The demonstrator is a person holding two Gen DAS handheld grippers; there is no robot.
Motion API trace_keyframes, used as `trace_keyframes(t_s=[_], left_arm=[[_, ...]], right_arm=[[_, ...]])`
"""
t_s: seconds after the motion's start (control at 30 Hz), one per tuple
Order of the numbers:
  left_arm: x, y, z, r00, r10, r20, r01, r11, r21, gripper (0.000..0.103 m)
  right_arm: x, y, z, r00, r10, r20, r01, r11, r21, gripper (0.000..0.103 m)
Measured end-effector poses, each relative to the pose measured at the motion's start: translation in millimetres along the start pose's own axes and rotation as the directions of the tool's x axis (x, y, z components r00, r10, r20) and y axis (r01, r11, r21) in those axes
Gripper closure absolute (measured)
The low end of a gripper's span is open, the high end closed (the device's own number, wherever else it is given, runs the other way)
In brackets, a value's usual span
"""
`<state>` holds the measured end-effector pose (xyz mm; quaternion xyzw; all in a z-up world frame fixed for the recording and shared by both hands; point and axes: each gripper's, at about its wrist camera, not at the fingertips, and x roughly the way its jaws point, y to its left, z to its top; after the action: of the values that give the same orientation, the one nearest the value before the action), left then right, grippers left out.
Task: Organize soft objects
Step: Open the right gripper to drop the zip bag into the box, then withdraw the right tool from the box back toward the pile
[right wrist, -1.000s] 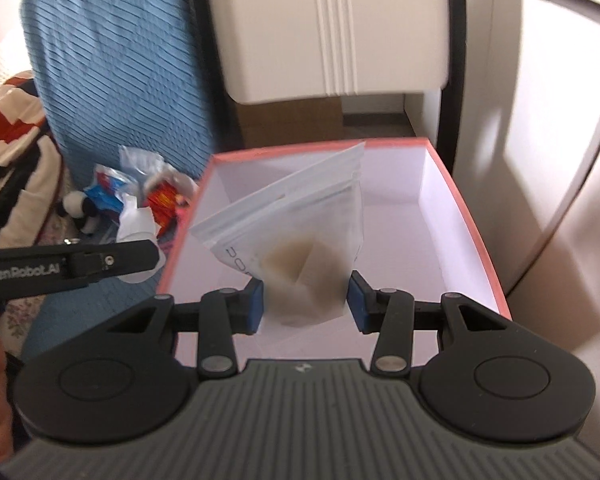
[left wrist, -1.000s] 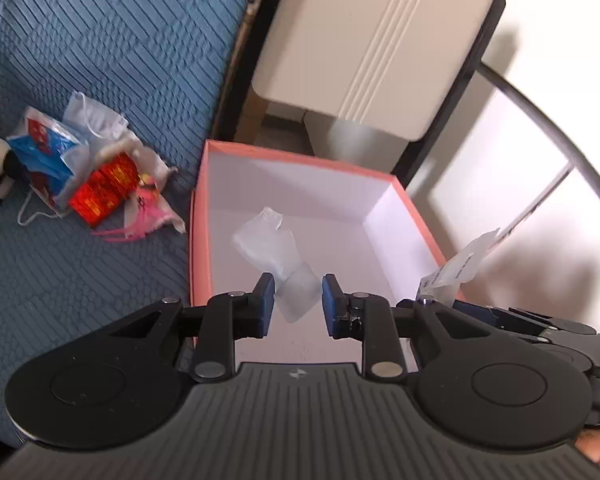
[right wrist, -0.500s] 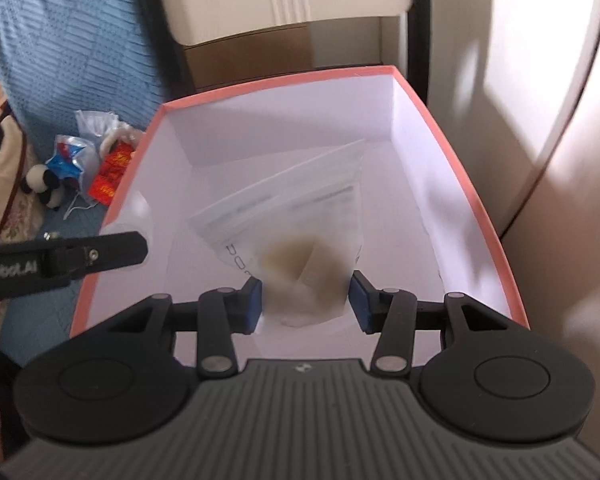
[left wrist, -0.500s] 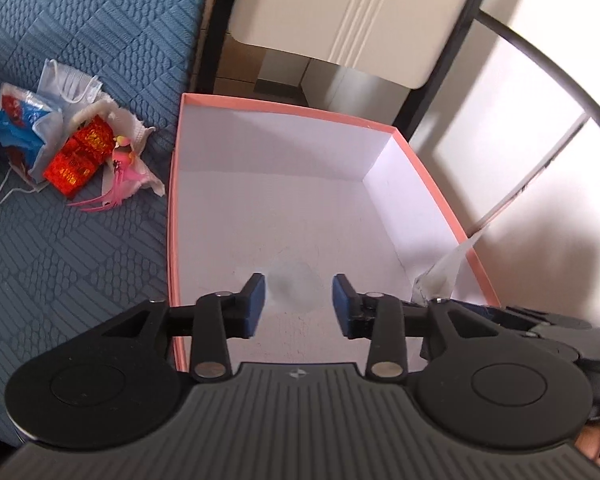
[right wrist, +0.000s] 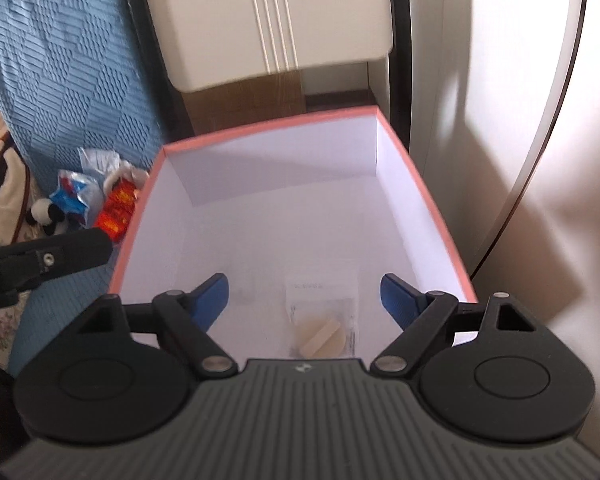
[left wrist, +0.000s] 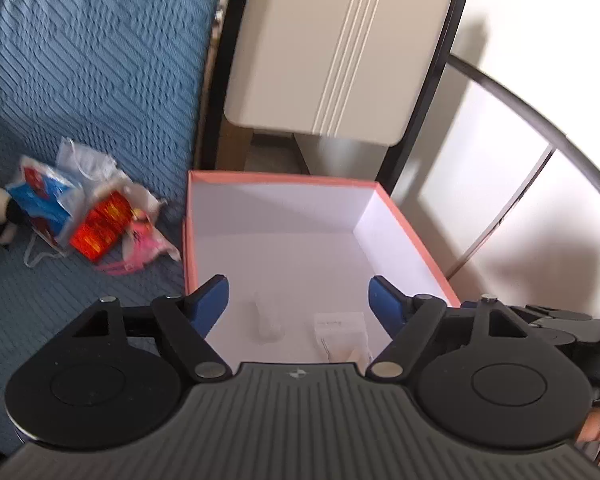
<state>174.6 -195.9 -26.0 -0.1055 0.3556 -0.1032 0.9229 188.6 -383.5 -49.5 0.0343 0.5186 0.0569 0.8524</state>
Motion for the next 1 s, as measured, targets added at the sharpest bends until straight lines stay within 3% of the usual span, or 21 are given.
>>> trace_keyframes(t_s=[0.07,0.33,0.5,1.0], left_arm=[[-13,1,4,1.0,-0.001,0.023,0.001,1.0,0.01,0.012],[-75,15,17,0.989,-0.01,0.145,0.009,1.0,0.007,0.007],[-105,27,20,0.983,-0.011,0.182,0.006,1.0,0.025,0.005],[-138,80,6,0.969,0.081,0.232,-0.083,0.997,-0.003,0.004]], right_arm=[[-11,5,3,1.0,-0.006,0.028,0.006,1.0,-0.009,0.018],[-52,33,15,0.994,0.018,0.112,-0.015,0.999,-0.032,0.015],[-70,54,20,0.986,0.05,0.157,-0.043,0.998,-0.043,0.015],[-68,122,7,0.982,0.114,0.153,-0.093,0.986,-0.139,0.015]])
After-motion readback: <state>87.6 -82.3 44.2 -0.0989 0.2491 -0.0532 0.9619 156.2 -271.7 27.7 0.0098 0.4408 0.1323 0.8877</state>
